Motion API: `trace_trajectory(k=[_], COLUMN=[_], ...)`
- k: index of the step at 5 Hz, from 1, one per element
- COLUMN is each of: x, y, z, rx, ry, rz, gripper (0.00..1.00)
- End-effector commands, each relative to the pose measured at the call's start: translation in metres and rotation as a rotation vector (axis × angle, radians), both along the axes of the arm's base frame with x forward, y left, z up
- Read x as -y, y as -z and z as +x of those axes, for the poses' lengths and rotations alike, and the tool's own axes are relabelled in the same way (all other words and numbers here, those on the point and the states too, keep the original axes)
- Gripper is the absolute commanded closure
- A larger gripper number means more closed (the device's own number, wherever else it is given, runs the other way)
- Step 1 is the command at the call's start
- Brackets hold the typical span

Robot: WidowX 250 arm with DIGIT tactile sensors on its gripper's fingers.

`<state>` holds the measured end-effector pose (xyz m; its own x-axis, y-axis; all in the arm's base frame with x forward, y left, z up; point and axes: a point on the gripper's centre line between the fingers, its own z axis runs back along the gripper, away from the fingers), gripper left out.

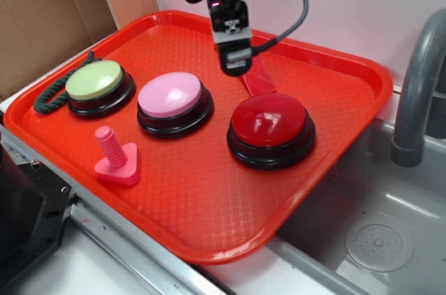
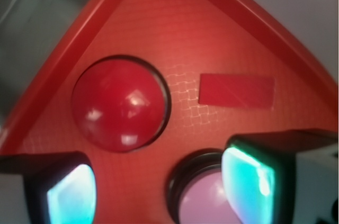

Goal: Push the red button.

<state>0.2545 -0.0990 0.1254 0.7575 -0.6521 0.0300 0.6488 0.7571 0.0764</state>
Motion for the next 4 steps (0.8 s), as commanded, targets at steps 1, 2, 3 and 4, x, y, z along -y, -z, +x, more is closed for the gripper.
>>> trace_trajectory(k=[1, 2, 3, 4], x=[0.007, 0.02, 0.034, 0.049], y=[-0.023, -0.005, 0.009, 0.029], z=[0.002, -0.014, -0.014, -0.01], rx=[0.082, 0.143, 0.117, 0.091], ry=[0.03, -0.048, -0.072, -0.053], rz=[-0.027, -0.01, -0.019, 0.003], gripper=[0.0, 0.0, 0.0, 0.0])
